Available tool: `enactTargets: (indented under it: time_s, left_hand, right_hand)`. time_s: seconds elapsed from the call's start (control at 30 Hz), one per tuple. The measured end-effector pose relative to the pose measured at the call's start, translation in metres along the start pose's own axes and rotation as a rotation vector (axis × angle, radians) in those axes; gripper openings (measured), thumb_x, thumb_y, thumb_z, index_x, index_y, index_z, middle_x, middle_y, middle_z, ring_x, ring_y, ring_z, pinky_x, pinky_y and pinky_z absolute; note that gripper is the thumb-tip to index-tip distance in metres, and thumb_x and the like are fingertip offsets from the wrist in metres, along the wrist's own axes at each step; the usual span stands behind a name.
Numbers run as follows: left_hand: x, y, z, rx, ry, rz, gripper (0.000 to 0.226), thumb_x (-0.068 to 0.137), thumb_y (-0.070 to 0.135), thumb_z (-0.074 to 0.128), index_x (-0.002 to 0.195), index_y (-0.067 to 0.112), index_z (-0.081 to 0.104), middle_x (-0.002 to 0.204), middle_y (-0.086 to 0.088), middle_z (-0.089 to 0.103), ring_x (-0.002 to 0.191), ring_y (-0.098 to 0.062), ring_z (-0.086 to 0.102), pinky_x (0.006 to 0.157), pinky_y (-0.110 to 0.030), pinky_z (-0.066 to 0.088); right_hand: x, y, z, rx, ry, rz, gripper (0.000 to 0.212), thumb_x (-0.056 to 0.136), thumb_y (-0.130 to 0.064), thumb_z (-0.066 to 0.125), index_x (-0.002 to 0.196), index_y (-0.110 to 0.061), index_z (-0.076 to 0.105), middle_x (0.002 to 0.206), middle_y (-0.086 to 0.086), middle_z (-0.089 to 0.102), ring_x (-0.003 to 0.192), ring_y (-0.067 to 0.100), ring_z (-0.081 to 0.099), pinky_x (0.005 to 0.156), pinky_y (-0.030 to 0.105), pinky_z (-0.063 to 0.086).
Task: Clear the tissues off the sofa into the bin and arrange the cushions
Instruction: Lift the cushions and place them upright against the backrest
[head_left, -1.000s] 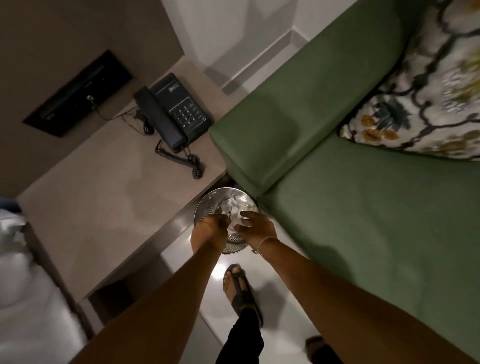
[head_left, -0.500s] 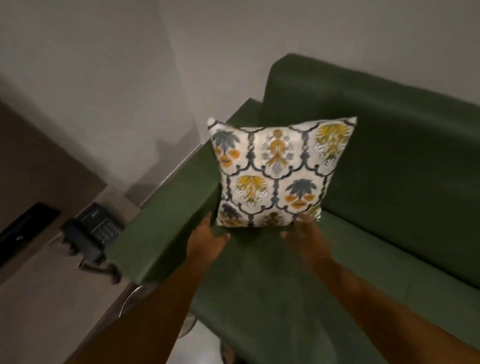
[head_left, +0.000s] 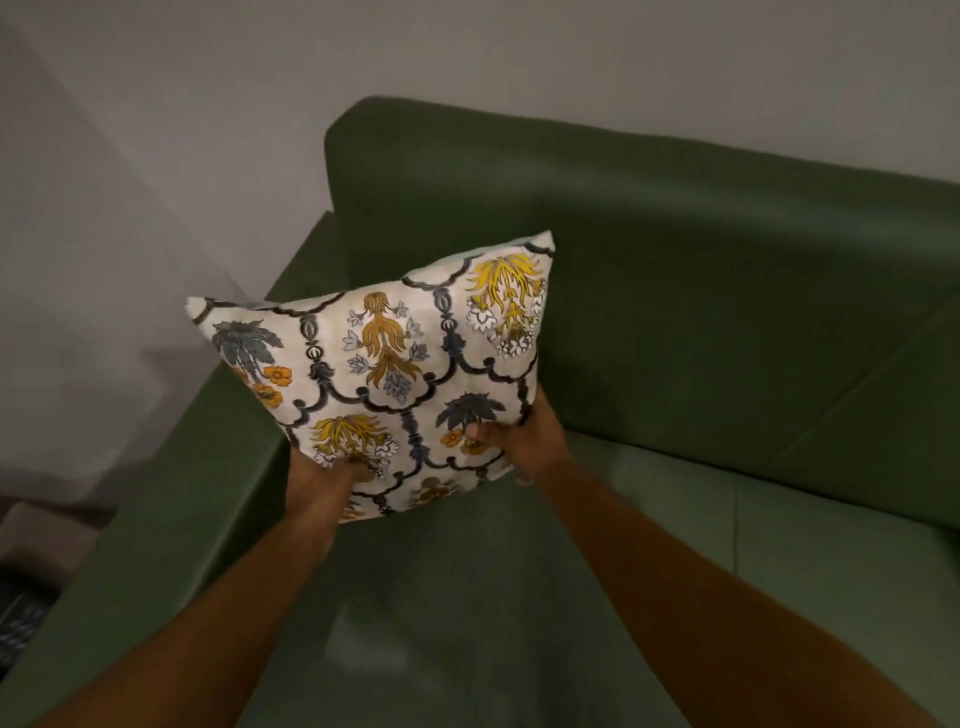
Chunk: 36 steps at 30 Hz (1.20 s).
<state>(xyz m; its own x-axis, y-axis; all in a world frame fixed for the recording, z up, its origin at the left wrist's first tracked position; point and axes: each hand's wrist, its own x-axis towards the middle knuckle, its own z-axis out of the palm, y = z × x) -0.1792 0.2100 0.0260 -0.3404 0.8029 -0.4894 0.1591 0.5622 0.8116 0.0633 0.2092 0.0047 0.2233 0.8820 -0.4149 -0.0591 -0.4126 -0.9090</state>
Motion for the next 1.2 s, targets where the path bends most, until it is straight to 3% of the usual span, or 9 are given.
enactTargets:
  time_s: [0.07,0.2,0.33,0.47,0.63,0.73,0.8,0.97,1.2]
  left_hand:
    - [-0.011,0.007,0.004,0.028,-0.070,0.021,0.071,0.062,-0.006,0.071,0.125,0.019,0.051,0.122,-0.010,0.063,0.111,-0.033,0.058,0.097,-0.055,0.049]
    - [-0.033,0.028,0.033,0.125,-0.277,0.096,0.079,0.062,0.003,0.078,0.132,0.022,0.048,0.127,-0.002,0.060,0.116,-0.023,0.055,0.102,-0.044,0.044]
    - [-0.040,0.044,0.080,0.119,-0.403,0.151,0.076,0.062,0.000,0.074,0.131,0.021,0.049,0.126,-0.004,0.062,0.114,-0.023,0.057,0.097,-0.039,0.046]
    - [-0.035,0.038,0.101,0.243,-0.382,0.143,0.077,0.064,0.001,0.074,0.133,0.020,0.045,0.131,-0.008,0.059,0.118,-0.027,0.055,0.097,-0.036,0.043]
    - [-0.037,0.023,0.103,0.558,-0.364,0.179,0.093,0.066,0.020,0.079,0.144,0.027,0.028,0.140,-0.010,0.053,0.125,-0.036,0.050,0.106,-0.052,0.041]
    - [-0.037,0.009,0.097,0.768,-0.415,0.009,0.071,0.070,0.016,0.075,0.134,0.013,0.045,0.131,-0.020,0.057,0.113,-0.038,0.057,0.098,-0.048,0.049]
    - [-0.062,-0.003,0.112,0.872,-0.599,-0.074,0.064,0.072,0.016,0.075,0.131,0.008,0.049,0.131,-0.019,0.056,0.113,-0.035,0.057,0.091,-0.038,0.053]
    - [-0.160,-0.023,0.197,0.821,-0.944,0.135,0.081,0.076,0.010,0.073,0.145,0.015,0.031,0.143,-0.005,0.044,0.132,-0.025,0.043,0.105,-0.035,0.043]
    - [-0.314,-0.018,0.384,0.906,-1.020,0.428,0.093,0.066,0.033,0.070,0.147,0.022,0.027,0.146,-0.009,0.047,0.133,-0.022,0.046,0.111,-0.039,0.039]
  right_hand:
    - [-0.027,0.003,-0.009,0.084,0.095,-0.009,0.090,0.048,-0.024,0.094,0.126,-0.036,0.050,0.115,-0.017,0.064,0.111,0.014,0.060,0.087,0.029,0.054]
    - [-0.070,0.004,-0.049,0.206,0.299,-0.085,0.084,0.055,-0.003,0.090,0.128,-0.021,0.054,0.122,0.004,0.068,0.113,0.026,0.064,0.089,0.046,0.056]
    - [-0.085,0.004,-0.090,0.180,0.432,-0.165,0.083,0.054,0.000,0.089,0.124,-0.029,0.055,0.121,-0.006,0.068,0.108,0.010,0.065,0.078,0.021,0.056]
    - [-0.080,0.020,-0.107,0.153,0.370,-0.095,0.090,0.057,0.001,0.088,0.133,-0.018,0.045,0.130,0.005,0.062,0.119,0.021,0.060,0.095,0.044,0.053]
    - [-0.085,0.037,-0.128,0.126,0.317,-0.016,0.095,0.058,-0.003,0.088,0.139,-0.016,0.040,0.132,0.005,0.060,0.115,0.014,0.062,0.095,0.041,0.054]
    - [-0.092,0.034,-0.127,0.123,0.292,0.033,0.103,0.061,-0.016,0.089,0.146,-0.021,0.031,0.136,-0.003,0.051,0.113,-0.002,0.057,0.091,0.028,0.053]
    - [-0.113,0.041,-0.145,0.140,0.358,0.084,0.105,0.065,-0.021,0.087,0.149,-0.022,0.025,0.143,0.002,0.043,0.128,0.013,0.046,0.102,0.039,0.046]
    - [-0.189,0.070,-0.240,0.229,0.538,0.170,0.094,0.072,-0.013,0.082,0.148,-0.019,0.028,0.150,0.011,0.038,0.136,0.027,0.039,0.108,0.046,0.040]
    - [-0.285,0.102,-0.437,0.312,0.914,0.274,0.098,0.071,-0.020,0.083,0.149,-0.025,0.023,0.152,0.008,0.038,0.138,0.027,0.038,0.111,0.049,0.037]
